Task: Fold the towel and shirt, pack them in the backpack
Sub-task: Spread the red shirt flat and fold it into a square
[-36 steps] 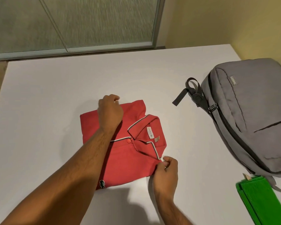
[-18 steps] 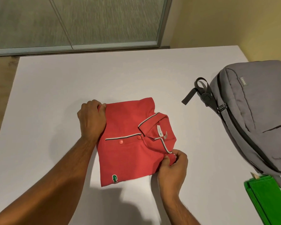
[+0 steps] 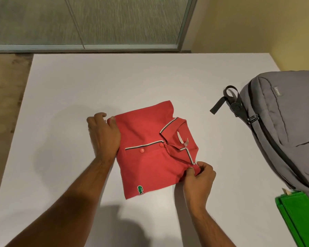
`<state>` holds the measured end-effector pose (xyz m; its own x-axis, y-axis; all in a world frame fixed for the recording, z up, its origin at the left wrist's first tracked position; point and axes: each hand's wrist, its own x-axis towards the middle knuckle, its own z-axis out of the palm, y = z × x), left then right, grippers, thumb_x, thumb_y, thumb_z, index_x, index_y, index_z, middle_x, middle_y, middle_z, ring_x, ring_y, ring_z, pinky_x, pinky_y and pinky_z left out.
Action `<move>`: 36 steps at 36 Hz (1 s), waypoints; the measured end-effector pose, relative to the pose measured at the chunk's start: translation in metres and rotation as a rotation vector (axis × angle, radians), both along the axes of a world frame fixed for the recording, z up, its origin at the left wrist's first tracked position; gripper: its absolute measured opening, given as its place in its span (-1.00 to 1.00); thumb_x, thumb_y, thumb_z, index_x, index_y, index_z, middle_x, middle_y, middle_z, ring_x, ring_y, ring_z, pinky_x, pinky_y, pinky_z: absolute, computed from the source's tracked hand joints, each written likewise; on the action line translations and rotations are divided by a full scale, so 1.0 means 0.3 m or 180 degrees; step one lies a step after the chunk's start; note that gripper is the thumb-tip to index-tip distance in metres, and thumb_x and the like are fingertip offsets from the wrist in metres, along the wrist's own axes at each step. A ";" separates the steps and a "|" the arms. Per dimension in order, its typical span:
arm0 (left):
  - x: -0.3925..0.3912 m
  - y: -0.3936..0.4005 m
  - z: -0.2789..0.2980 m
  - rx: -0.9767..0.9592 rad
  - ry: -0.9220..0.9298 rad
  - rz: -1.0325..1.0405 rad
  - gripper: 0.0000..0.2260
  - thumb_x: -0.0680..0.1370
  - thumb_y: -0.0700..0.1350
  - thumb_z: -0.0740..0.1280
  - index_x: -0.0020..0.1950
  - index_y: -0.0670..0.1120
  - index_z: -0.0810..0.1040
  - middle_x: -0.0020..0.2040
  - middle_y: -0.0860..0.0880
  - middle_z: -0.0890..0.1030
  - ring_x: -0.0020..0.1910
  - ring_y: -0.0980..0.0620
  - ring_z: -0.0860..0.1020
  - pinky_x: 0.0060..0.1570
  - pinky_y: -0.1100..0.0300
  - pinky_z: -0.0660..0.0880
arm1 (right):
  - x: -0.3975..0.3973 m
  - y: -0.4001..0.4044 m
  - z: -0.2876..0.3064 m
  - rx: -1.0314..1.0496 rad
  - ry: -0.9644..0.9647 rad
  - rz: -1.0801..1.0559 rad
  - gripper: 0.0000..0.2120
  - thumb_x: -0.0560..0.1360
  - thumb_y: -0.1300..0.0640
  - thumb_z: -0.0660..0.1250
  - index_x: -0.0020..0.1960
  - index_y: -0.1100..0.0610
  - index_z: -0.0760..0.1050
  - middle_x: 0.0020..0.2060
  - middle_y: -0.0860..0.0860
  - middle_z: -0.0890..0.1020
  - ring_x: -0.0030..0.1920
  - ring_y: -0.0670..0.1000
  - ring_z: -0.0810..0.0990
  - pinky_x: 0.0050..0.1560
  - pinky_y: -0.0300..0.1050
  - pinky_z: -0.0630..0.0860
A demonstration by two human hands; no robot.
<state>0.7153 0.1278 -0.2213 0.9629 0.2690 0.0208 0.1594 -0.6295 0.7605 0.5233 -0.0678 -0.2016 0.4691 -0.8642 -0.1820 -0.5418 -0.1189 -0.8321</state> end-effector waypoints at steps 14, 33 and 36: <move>-0.466 -0.039 0.005 0.0005 0.1003 -0.0460 -0.46 0.66 0.02 0.27 0.58 0.10 0.11 0.54 -0.01 0.38 0.42 -0.16 0.48 0.32 -0.13 0.50 | 0.015 0.020 -0.012 0.0181 0.0042 -0.0203 -0.82 0.56 0.20 0.35 0.10 -0.03 0.47 0.01 -0.03 0.61 0.01 0.07 0.61 0.11 0.14 0.58; -0.414 -0.100 0.006 0.1158 -0.0475 -0.1388 -0.60 0.62 -0.15 0.26 0.48 -0.09 0.44 0.56 -0.12 0.34 0.58 -0.15 0.24 0.50 -0.13 0.29 | 0.039 0.074 0.030 -0.1751 -0.0499 0.2278 -0.60 0.48 0.33 0.23 0.28 0.18 0.56 0.20 0.00 0.58 0.23 0.02 0.50 0.34 -0.12 0.36; -0.387 -0.136 -0.040 0.1655 -0.0223 -0.1726 -0.50 0.65 -0.04 0.17 0.58 -0.12 0.31 0.64 -0.19 0.19 0.65 -0.16 0.06 0.59 -0.17 0.08 | 0.086 0.099 -0.029 -0.2582 0.0104 0.3285 -0.54 0.57 0.21 0.33 0.46 0.19 0.47 0.43 0.11 0.52 0.46 0.10 0.45 0.51 0.04 0.33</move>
<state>0.5991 0.0871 -0.2333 0.9493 -0.3037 0.0817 -0.3129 -0.8865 0.3410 0.5492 -0.0381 -0.2102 0.9811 0.0191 0.1925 0.0805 -0.9451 -0.3167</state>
